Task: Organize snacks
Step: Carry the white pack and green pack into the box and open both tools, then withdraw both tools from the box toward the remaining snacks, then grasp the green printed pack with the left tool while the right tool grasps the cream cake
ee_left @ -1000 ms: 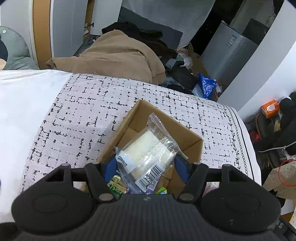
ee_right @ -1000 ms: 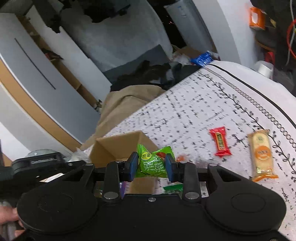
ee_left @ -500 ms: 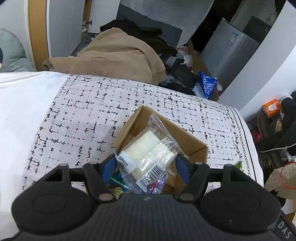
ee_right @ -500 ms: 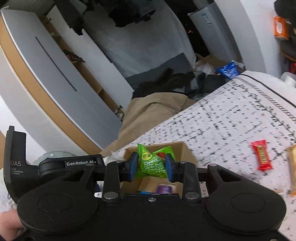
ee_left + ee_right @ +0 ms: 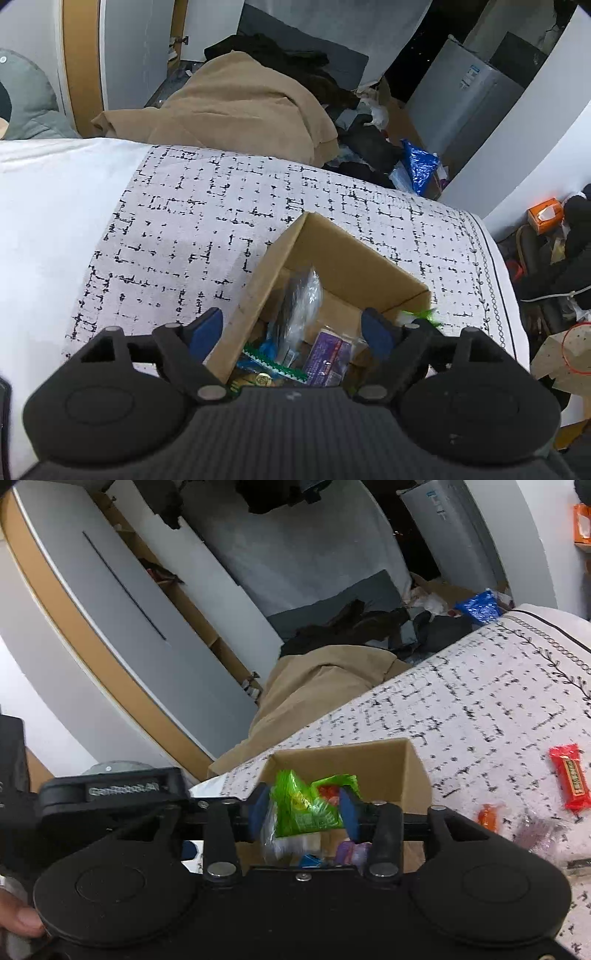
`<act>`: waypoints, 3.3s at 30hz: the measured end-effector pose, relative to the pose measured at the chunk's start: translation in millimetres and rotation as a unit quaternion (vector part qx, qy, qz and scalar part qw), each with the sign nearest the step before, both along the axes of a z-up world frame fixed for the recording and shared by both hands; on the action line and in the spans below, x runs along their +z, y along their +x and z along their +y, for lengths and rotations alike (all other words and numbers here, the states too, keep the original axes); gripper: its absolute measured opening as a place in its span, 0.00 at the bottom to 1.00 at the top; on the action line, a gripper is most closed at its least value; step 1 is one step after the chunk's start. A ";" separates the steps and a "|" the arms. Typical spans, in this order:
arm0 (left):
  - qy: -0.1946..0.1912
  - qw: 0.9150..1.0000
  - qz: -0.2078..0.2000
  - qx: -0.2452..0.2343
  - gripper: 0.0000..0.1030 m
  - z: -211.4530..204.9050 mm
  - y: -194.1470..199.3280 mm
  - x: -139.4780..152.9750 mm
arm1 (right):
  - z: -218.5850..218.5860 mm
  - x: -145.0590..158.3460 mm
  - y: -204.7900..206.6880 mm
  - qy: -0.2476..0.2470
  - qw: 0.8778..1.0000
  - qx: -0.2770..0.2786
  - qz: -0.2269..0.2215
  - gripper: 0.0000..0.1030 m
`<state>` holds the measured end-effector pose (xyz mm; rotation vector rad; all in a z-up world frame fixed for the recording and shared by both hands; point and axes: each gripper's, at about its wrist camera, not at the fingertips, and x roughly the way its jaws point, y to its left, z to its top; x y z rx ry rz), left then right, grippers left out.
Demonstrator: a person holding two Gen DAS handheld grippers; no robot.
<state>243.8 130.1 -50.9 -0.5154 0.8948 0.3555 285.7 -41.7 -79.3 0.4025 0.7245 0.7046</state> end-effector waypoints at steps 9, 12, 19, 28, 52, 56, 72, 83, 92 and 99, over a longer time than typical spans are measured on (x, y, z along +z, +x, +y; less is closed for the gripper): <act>-0.004 1.000 0.006 -0.005 0.86 -1.8 -5.5 3.7 | -26.2 4.6 -2.9 0.000 0.999 -0.030 0.018 0.61; -0.006 1.000 0.012 -0.009 0.86 -7.1 -7.5 3.5 | -38.7 8.8 -6.7 -0.008 0.999 -0.040 0.020 0.72; -0.012 1.000 0.014 -0.023 0.89 -23.7 -12.5 3.4 | -63.3 17.3 -17.8 -0.029 0.998 -0.057 0.022 0.85; -0.004 0.999 -0.014 -0.036 1.00 -51.1 -20.5 9.3 | -93.0 20.3 -31.2 -0.064 0.994 -0.087 0.033 0.96; -0.003 0.995 0.008 -0.099 1.00 -128.5 -21.8 2.8 | -172.6 13.9 -57.9 -0.127 0.977 -0.165 0.045 0.99; 0.010 0.993 0.015 -0.120 1.00 -141.5 -20.6 -1.8 | -185.8 10.3 -55.9 -0.134 0.970 -0.195 0.056 0.99; 0.055 0.983 0.007 -0.175 0.85 -194.0 -9.9 -24.0 | -211.3 -20.5 -36.1 -0.114 0.967 -0.201 0.107 0.73; 0.096 0.979 0.034 -0.178 0.64 -216.9 3.9 -54.8 | -217.3 -31.0 -23.3 -0.105 0.966 -0.202 0.123 0.73; 0.146 0.976 0.059 -0.149 0.62 -219.9 16.6 -81.8 | -215.8 -42.7 -9.1 -0.103 0.964 -0.201 0.140 0.73; 0.186 0.969 0.055 -0.151 0.62 -229.4 24.3 -89.0 | -211.2 -49.7 0.3 -0.101 0.965 -0.194 0.148 0.73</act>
